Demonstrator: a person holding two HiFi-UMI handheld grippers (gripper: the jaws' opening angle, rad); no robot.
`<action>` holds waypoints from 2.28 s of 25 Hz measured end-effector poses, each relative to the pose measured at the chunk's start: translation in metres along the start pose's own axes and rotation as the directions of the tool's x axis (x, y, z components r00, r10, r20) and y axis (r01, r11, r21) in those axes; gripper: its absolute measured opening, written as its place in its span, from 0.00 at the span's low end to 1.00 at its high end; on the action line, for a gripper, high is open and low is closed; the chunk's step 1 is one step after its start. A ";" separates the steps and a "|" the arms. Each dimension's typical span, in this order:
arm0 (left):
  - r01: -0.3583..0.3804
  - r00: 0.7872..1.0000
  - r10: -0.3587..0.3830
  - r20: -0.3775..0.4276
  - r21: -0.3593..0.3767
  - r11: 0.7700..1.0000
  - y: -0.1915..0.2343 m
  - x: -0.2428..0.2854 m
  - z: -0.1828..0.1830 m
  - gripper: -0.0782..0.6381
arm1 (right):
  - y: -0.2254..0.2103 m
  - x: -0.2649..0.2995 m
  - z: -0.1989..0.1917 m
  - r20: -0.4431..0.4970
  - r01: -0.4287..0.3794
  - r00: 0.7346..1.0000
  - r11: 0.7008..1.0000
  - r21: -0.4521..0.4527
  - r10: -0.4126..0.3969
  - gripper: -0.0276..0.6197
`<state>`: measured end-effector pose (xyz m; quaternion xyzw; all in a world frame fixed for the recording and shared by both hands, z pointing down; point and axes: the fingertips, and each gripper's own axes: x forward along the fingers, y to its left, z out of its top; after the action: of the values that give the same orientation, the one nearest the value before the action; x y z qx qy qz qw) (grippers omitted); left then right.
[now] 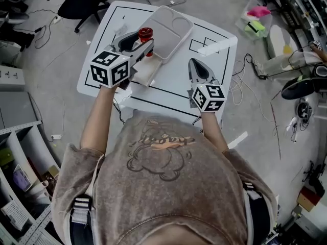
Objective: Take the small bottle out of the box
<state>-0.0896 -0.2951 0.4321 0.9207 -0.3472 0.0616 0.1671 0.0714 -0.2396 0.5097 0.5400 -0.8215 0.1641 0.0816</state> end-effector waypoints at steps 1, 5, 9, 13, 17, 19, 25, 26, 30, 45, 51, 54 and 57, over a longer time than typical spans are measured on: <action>0.003 1.000 -0.003 0.026 0.006 1.000 -0.002 -0.004 0.004 0.40 | 0.000 0.000 0.000 0.000 0.000 1.000 1.000 0.001 0.000 0.04; -0.002 0.995 -0.001 0.095 0.027 1.000 -0.008 -0.015 0.008 0.40 | 0.001 -0.003 -0.002 0.006 0.003 1.000 1.000 0.008 -0.003 0.04; -0.017 0.986 0.015 0.164 0.010 1.000 -0.008 -0.029 0.006 0.40 | 0.003 -0.008 -0.001 0.020 0.003 1.000 1.000 0.016 -0.004 0.04; -0.035 0.975 0.038 0.221 -0.021 0.999 -0.008 -0.041 -0.001 0.40 | 0.004 -0.015 -0.003 0.033 0.007 0.999 1.000 0.026 -0.008 0.04; -0.043 0.968 0.058 0.245 -0.069 0.997 -0.004 -0.046 -0.011 0.40 | 0.004 -0.019 -0.004 0.040 0.010 0.999 0.999 0.033 -0.011 0.04; -0.044 0.966 0.067 0.249 -0.094 0.995 -0.001 -0.046 -0.017 0.40 | 0.003 -0.020 -0.004 0.043 0.014 0.999 0.999 0.036 -0.015 0.04; -0.060 0.967 0.092 0.238 -0.140 0.988 0.001 -0.057 -0.047 0.40 | 0.011 -0.030 -0.009 0.052 0.017 0.998 0.999 0.031 -0.018 0.04; -0.062 0.968 0.096 0.233 -0.147 0.987 0.001 -0.058 -0.052 0.40 | 0.011 -0.031 -0.010 0.052 0.016 0.998 0.999 0.030 -0.018 0.04; -0.080 0.972 0.114 0.206 -0.166 0.983 0.009 -0.053 -0.065 0.40 | 0.008 -0.026 -0.008 0.042 0.013 0.999 0.999 0.030 -0.015 0.04; -0.120 0.982 0.141 0.127 -0.159 0.980 0.020 -0.046 -0.096 0.40 | 0.012 -0.019 -0.010 0.027 0.000 1.000 1.000 0.016 0.000 0.04; -0.123 0.980 0.146 0.132 -0.164 0.979 0.022 -0.046 -0.094 0.40 | 0.012 -0.017 -0.012 0.024 -0.002 1.000 1.000 0.016 0.002 0.04; -0.124 0.980 0.147 0.135 -0.166 0.978 0.022 -0.046 -0.094 0.40 | 0.013 -0.017 -0.014 0.020 -0.007 1.000 1.000 0.015 0.007 0.04; -0.124 0.979 0.149 0.140 -0.169 0.978 0.022 -0.048 -0.091 0.40 | 0.014 -0.016 -0.015 0.016 -0.012 1.000 1.000 0.012 0.012 0.04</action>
<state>-0.1397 -0.2491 0.5127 0.8804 -0.4252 -0.0250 0.2086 0.0641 -0.2150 0.5163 0.5368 -0.8243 0.1654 0.0706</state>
